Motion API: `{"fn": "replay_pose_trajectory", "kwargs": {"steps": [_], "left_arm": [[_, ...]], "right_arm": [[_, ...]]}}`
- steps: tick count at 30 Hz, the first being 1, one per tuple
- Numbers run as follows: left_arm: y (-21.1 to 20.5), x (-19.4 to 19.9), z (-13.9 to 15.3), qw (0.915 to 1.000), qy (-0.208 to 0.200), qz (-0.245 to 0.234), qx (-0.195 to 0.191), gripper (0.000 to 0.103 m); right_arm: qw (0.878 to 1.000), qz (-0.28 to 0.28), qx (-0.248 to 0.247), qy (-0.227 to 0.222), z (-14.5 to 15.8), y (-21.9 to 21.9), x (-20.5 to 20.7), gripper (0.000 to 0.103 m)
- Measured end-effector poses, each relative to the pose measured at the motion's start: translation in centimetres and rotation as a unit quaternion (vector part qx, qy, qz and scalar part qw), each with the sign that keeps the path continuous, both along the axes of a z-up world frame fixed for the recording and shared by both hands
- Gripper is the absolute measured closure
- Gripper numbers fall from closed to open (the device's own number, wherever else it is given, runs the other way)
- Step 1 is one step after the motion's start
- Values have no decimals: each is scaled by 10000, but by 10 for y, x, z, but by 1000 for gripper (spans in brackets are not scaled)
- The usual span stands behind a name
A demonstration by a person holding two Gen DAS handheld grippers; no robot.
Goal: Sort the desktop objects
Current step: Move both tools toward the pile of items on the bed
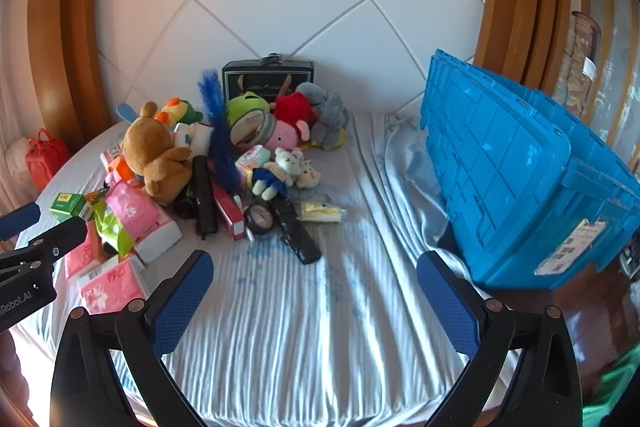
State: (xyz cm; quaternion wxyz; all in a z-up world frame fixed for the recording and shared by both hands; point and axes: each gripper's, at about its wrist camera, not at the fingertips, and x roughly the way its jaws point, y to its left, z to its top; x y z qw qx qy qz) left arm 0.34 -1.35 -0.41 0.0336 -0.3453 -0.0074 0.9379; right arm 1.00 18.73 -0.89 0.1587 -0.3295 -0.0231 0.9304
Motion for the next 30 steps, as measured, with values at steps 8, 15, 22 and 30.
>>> {"fn": "replay_pose_trajectory", "kwargs": {"steps": [8,15,22,30], "left_arm": [[-2,-1,-2,10000,-58,58,10,24],[1,-5,-10,9997,-154,164,4,24],[10,-12,-17,9989,-255,388,-22,24],[26,-31,-28,9946,-505,907,52,24]], "right_arm": [[10000,42,4,-39,-4,0,-3,0],[9999,89,-33,-98,-7,10,-8,0],[9995,266,-62,-167,-13,24,-22,0],[9969,697,-106,-341,-19,54,-57,0]]}}
